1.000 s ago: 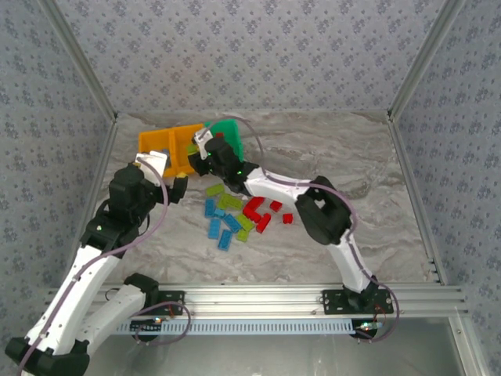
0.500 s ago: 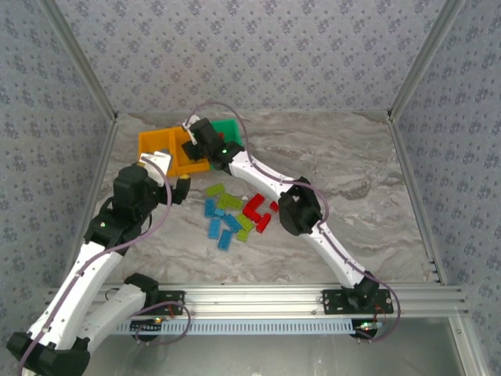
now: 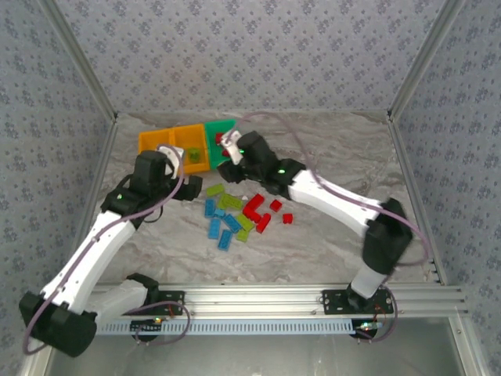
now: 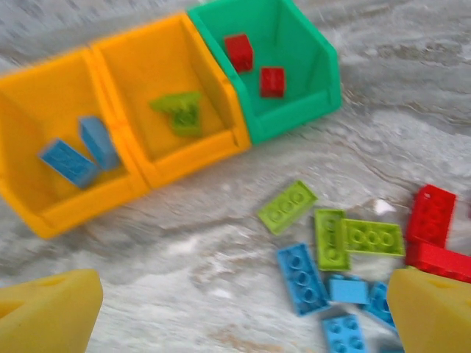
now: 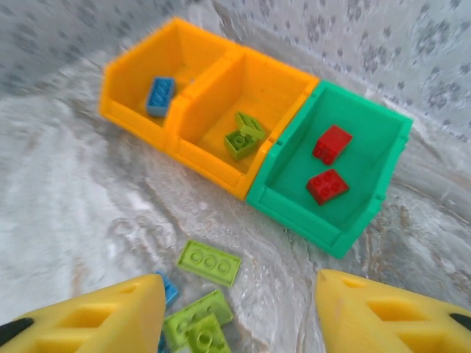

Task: Sort the legos into containers by color

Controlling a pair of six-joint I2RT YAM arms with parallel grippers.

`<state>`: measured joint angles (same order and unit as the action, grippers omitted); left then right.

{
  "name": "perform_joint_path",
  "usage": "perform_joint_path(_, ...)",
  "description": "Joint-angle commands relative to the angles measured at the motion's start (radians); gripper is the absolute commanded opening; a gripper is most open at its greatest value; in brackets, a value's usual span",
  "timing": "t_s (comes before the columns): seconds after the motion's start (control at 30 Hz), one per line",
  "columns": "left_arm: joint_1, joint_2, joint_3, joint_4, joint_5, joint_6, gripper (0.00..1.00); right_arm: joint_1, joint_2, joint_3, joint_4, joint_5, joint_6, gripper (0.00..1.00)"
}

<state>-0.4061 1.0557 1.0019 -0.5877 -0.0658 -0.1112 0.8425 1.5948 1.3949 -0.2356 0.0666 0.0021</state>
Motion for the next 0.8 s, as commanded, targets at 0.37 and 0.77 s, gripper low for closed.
perform_joint_path(0.37,-0.107,0.603,0.207,-0.005,-0.031,-0.66,0.96,-0.06,-0.398,-0.316,-0.259,-0.151,0.216,0.83)
perform_joint_path(0.77,-0.109,0.862,0.339,-0.001,-0.069,-0.661,0.95,-0.086,-0.432,-0.324,-0.29,-0.165,0.208,1.0)
